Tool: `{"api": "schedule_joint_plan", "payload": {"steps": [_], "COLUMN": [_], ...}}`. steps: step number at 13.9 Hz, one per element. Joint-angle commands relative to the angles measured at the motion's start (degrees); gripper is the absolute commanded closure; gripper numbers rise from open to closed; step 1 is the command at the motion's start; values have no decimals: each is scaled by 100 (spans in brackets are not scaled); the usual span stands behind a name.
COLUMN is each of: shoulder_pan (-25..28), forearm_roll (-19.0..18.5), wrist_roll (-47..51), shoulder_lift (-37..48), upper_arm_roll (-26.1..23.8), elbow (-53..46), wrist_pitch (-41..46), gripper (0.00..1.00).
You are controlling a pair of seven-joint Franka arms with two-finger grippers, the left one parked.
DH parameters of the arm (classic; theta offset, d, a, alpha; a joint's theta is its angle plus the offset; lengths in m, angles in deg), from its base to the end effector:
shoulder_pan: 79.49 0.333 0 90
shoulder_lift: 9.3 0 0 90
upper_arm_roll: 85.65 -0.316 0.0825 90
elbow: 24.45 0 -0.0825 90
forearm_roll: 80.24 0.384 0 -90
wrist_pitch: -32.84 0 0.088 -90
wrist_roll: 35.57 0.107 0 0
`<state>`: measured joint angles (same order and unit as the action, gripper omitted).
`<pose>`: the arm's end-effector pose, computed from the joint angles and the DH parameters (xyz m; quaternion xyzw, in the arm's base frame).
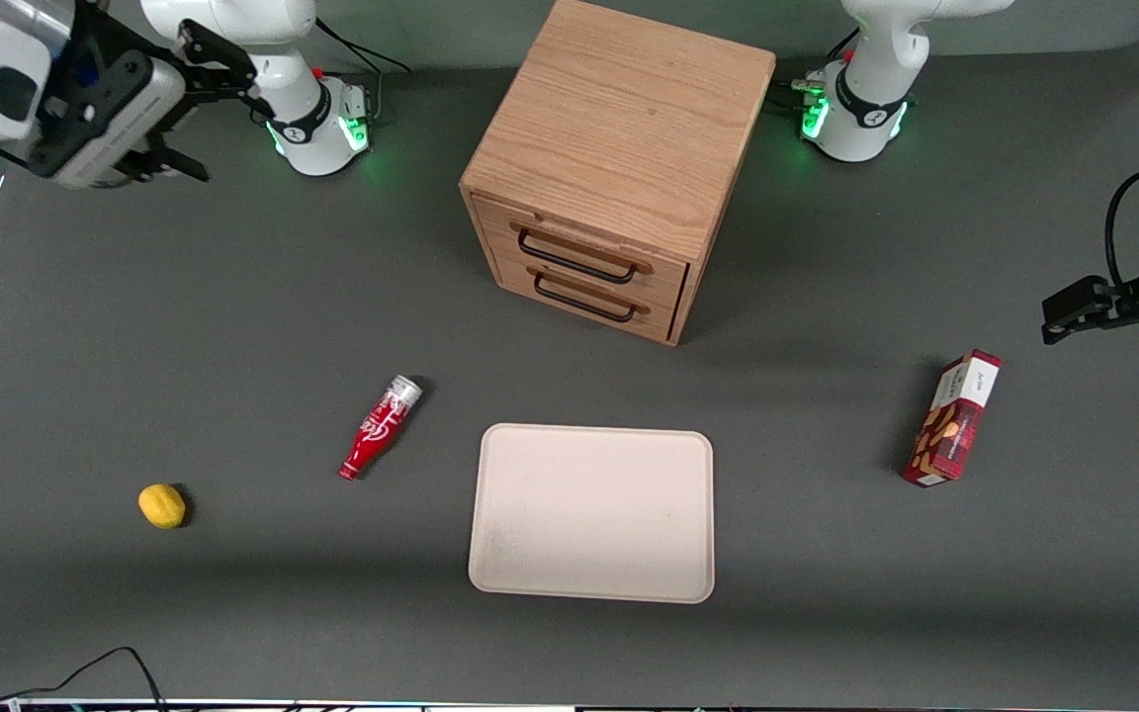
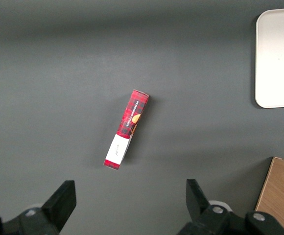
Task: Open upper drawer
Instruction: 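Move the right gripper to the upper drawer's black handle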
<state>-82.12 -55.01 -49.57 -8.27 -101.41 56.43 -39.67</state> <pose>0.4857 0.1713 0.6934 -0.9350 -0.2790 0.0613 0.2102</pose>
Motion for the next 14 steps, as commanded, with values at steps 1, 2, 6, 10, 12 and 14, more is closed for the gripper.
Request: {"api": "schedule_joint_plan", "payload": {"steps": [1,2,6,10,12,14], "shoulder_pan": [-10,-10,280,438,518,605], "forearm_roll": [1050,1289,732,-1007,-1397,-1538], "wrist_roll": [-209,-226,-437,-508,-306,-270], "shoulder_lift": [-996,-1408,-2614,-3301,-3372,-3381], "upper_arm_roll": [-250,-513,-1200,-2201,-2369,-2414], "elbow": [-538,-617,-1223,-1084,-663,-259], "wrist_pitch": [44,-330,-1088,-1905,-2379,-2854], "gripper": [0,0,0,0,0,0]}}
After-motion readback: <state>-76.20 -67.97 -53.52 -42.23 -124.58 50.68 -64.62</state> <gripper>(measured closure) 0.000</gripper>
